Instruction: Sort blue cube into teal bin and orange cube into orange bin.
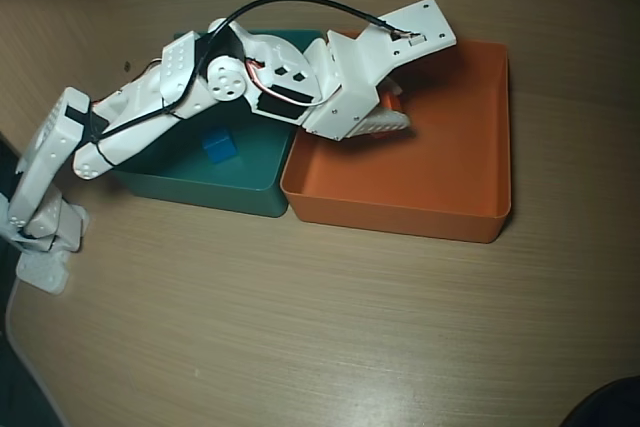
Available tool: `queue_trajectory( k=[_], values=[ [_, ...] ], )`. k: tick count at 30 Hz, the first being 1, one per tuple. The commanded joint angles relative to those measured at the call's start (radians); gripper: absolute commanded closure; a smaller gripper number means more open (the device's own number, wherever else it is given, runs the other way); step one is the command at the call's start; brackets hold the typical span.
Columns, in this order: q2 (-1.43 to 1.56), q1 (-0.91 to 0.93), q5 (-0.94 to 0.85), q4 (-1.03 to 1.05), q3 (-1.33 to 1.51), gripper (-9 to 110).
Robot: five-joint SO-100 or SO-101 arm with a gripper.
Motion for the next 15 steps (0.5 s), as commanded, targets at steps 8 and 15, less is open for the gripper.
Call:
queue_trajectory(
  k=[8,15],
  values=[
    [0.044,0.009,0.000,-0.020,-0.080,64],
    [0.046,0.009,-0.002,-0.020,-0.080,64]
  ],
)
